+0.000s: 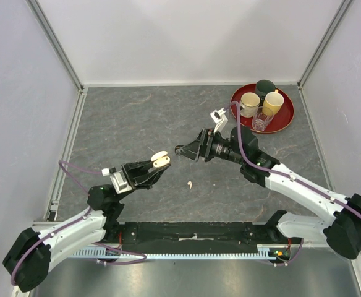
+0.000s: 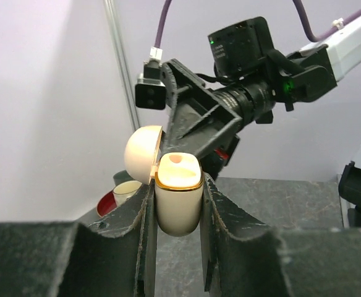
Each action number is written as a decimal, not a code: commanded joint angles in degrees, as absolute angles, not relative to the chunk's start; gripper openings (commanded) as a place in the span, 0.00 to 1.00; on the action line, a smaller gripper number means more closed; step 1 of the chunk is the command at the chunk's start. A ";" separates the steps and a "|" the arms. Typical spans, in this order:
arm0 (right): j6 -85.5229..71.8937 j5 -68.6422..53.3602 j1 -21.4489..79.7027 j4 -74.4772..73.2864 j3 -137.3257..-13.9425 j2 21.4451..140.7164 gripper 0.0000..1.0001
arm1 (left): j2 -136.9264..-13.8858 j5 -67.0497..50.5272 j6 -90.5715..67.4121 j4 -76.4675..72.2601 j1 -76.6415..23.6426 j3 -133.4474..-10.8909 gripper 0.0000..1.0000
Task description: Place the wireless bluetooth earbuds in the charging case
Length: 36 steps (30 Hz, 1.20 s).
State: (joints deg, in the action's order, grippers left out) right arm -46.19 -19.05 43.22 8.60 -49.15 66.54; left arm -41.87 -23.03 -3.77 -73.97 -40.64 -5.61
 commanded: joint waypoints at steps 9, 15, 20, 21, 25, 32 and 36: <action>-58.25 -32.34 43.42 30.83 -43.42 64.24 0.86 | -43.68 -20.56 1.41 -80.86 -40.78 -6.68 0.02; -60.73 -34.28 44.03 33.75 -43.59 67.93 0.85 | -46.49 -21.18 0.70 -82.88 -40.87 -7.38 0.02; -59.94 -34.37 44.56 31.38 -44.74 70.31 0.82 | -48.95 -21.97 0.53 -85.60 -40.87 -8.17 0.02; -59.85 -34.37 44.65 30.77 -44.82 70.57 0.82 | -49.65 -21.97 -0.86 -85.87 -40.78 -8.26 0.02; -59.76 -34.28 44.82 30.76 -45.00 71.19 0.76 | -50.54 -22.32 -1.14 -86.48 -40.78 -8.79 0.02; -60.47 -34.10 44.91 31.73 -44.47 72.68 0.58 | -50.98 -23.03 -1.49 -86.66 -40.87 -9.23 0.02; -61.34 -34.19 44.91 33.13 -44.38 73.21 0.52 | -51.06 -23.29 -1.67 -86.75 -40.87 -9.23 0.02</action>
State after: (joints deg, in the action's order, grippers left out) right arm -60.45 -33.69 44.53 29.19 -43.64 72.69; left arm -50.92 -22.70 -1.69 -73.91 -40.64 -7.11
